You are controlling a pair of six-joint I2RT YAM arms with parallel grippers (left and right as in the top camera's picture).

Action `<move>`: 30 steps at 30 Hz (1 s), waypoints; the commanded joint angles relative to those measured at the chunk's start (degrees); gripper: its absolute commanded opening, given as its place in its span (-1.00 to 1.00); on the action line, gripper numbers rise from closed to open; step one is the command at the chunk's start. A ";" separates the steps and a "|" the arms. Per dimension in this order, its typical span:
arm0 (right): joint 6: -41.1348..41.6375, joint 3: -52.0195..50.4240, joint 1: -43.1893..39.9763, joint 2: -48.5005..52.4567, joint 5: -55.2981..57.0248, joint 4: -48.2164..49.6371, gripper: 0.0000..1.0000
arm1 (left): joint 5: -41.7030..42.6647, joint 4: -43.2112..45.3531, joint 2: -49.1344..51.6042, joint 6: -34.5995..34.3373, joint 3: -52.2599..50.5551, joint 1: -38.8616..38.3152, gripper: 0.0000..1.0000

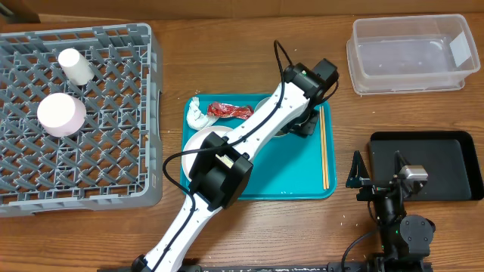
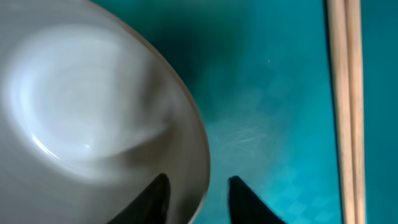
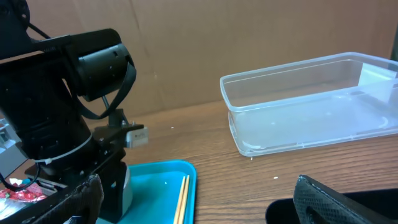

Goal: Sort waste into correct bins and load items into the dishwasher
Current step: 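Reach the left gripper to the white saucer and grasp its rim, then lift the saucer and carry it left to the dish rack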

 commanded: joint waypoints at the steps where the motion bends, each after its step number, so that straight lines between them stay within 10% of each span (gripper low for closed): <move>1: -0.22 -0.61 -0.04 -0.52 0.70 0.33 0.99 | 1.81 0.24 0.04 -0.81 -0.02 0.00 -0.42; 4: -0.22 -0.61 -0.04 -0.52 0.70 0.33 0.99 | 1.77 -0.83 -0.48 -0.81 1.07 0.28 -0.92; 21: -0.22 -0.61 -0.04 -0.52 0.70 0.33 0.99 | 2.69 -15.78 -14.10 1.44 22.97 2.78 -0.92; 30: -0.22 -0.61 -0.04 -0.52 0.72 0.33 0.99 | 10.69 -18.86 -30.23 4.33 21.73 23.17 -0.91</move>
